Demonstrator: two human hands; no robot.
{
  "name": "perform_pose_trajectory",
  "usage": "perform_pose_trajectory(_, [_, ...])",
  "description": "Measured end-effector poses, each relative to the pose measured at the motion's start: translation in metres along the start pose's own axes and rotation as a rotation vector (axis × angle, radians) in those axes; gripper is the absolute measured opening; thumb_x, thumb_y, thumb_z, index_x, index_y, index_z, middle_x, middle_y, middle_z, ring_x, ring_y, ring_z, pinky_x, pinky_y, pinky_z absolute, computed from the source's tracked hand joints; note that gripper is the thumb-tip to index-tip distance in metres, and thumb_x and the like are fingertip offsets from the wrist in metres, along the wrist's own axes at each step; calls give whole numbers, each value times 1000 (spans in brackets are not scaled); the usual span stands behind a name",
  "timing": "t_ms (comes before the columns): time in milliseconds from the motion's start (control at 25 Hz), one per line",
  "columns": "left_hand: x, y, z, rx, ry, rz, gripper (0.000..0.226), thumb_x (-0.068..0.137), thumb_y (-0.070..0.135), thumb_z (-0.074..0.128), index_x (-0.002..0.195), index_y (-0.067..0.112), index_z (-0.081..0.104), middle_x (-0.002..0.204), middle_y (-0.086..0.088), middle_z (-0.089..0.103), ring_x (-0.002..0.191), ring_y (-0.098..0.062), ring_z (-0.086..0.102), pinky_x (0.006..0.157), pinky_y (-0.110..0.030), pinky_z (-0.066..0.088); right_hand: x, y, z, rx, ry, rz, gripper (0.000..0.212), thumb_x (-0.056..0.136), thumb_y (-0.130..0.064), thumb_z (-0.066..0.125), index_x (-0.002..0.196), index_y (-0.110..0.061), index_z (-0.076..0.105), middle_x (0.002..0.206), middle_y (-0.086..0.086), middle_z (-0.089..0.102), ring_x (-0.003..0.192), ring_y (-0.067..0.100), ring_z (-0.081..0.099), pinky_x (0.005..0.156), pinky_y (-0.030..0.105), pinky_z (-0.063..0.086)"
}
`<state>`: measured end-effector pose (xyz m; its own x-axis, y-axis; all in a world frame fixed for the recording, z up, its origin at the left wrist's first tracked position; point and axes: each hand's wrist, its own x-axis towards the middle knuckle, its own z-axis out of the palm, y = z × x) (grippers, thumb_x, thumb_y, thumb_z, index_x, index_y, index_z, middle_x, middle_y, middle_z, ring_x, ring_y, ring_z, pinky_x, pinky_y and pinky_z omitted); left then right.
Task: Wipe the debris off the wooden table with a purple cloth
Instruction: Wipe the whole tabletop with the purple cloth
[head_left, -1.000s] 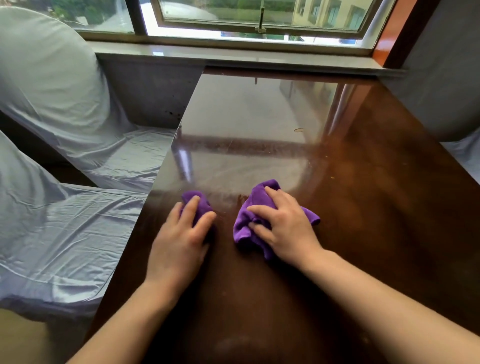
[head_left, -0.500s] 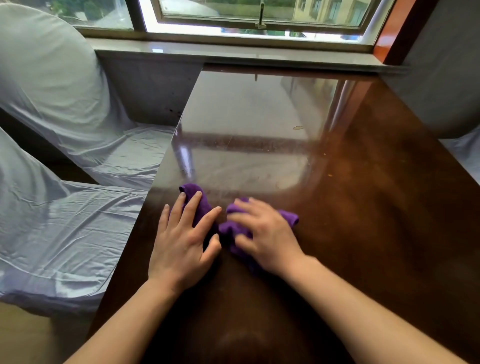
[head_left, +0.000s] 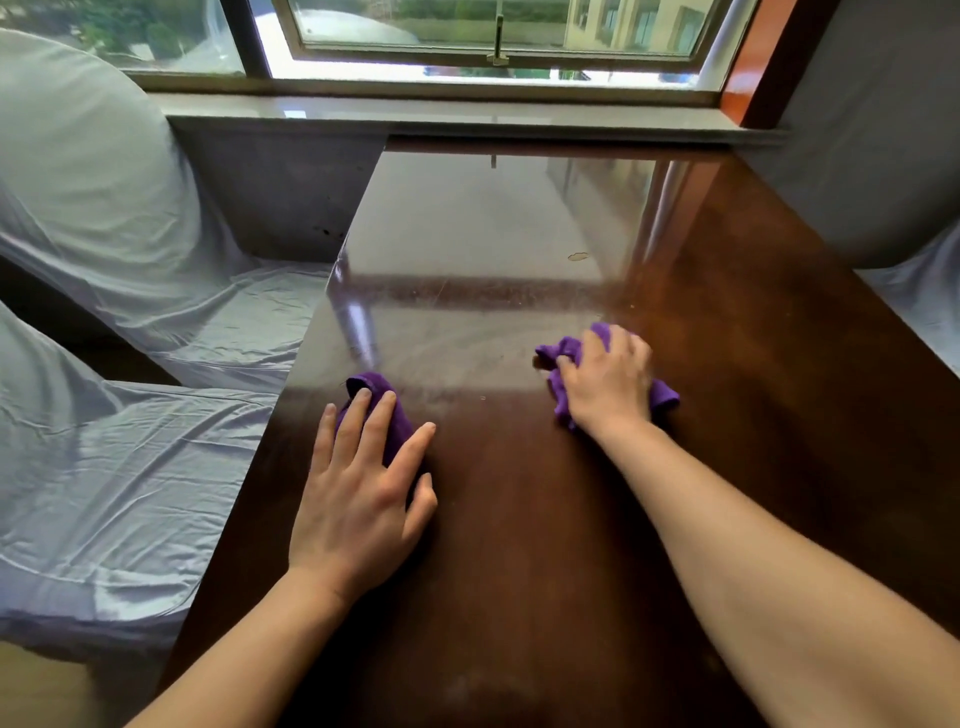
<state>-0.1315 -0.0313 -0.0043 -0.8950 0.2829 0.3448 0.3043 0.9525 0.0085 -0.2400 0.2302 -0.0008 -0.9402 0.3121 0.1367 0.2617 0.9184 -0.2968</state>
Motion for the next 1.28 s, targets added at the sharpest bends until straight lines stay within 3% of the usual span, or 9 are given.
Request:
perform_pose_trajectory(280, [0, -4, 5, -62, 74, -4, 56, 83, 39, 43, 128, 9, 58, 141, -25, 47, 130, -42, 44, 111, -51, 31, -60, -66, 5, 194, -112, -543, 32, 92, -31, 59, 120, -19, 67, 138, 9, 56, 128, 35, 47, 109, 41, 34])
perform_pose_trajectory(440, [1, -11, 11, -63, 72, 21, 55, 84, 41, 42, 127, 9, 58, 142, -23, 46, 132, -42, 40, 111, -54, 30, -106, -45, -1, 250, -151, -636, 41, 80, -29, 66, 121, -26, 67, 145, 6, 54, 133, 33, 46, 113, 42, 35])
perform_pose_trajectory(560, [0, -8, 13, -6, 104, 37, 54, 83, 40, 43, 126, 11, 59, 143, -23, 44, 136, -41, 36, 115, -56, 22, -96, 17, -23, 196, -143, -537, 44, 76, -23, 68, 120, -20, 68, 142, 9, 57, 131, 34, 49, 115, 38, 34])
perform_pose_trajectory(720, [-4, 0, 7, 71, 195, 247, 47, 89, 31, 43, 128, 10, 58, 144, -22, 44, 139, -40, 33, 114, -60, 21, -63, 117, -60, 29, -30, -150, 43, 90, -26, 60, 133, -20, 59, 151, 7, 46, 138, 30, 39, 119, 34, 26])
perform_pose_trajectory(800, [-2, 26, 2, 1, 158, 329, 46, 89, 28, 43, 130, 11, 57, 145, -21, 45, 140, -39, 32, 115, -58, 22, -67, 122, -64, 31, 9, -22, 38, 93, -29, 57, 130, -22, 61, 150, 4, 47, 135, 30, 41, 115, 33, 29])
perform_pose_trajectory(920, [3, 86, 0, -216, -42, 172, 55, 83, 34, 42, 132, 12, 55, 146, -19, 45, 140, -36, 33, 117, -52, 22, -111, 61, -48, 125, -36, -228, 32, 86, -24, 57, 116, -22, 69, 141, 4, 56, 126, 34, 49, 107, 39, 36])
perform_pose_trajectory(1080, [12, 118, 5, -352, -232, -44, 67, 80, 46, 36, 138, 15, 49, 150, -18, 40, 143, -35, 28, 118, -49, 20, -129, 63, -45, 191, -190, -544, 40, 85, -24, 62, 125, -24, 65, 146, 7, 52, 132, 36, 47, 112, 44, 37])
perform_pose_trajectory(1200, [11, 117, 7, -230, -248, 2, 66, 84, 51, 35, 140, 17, 47, 151, -16, 39, 143, -34, 26, 118, -49, 18, -58, 136, -78, 89, -220, -249, 35, 84, -25, 67, 119, -30, 69, 140, -2, 58, 127, 25, 54, 103, 31, 45])
perform_pose_trajectory(1280, [8, 119, 6, -198, -259, -6, 66, 85, 52, 33, 142, 20, 43, 153, -14, 35, 145, -31, 23, 120, -47, 13, -25, 205, -106, -12, -182, 8, 34, 88, -31, 61, 122, -32, 66, 137, -1, 62, 122, 28, 59, 95, 32, 49])
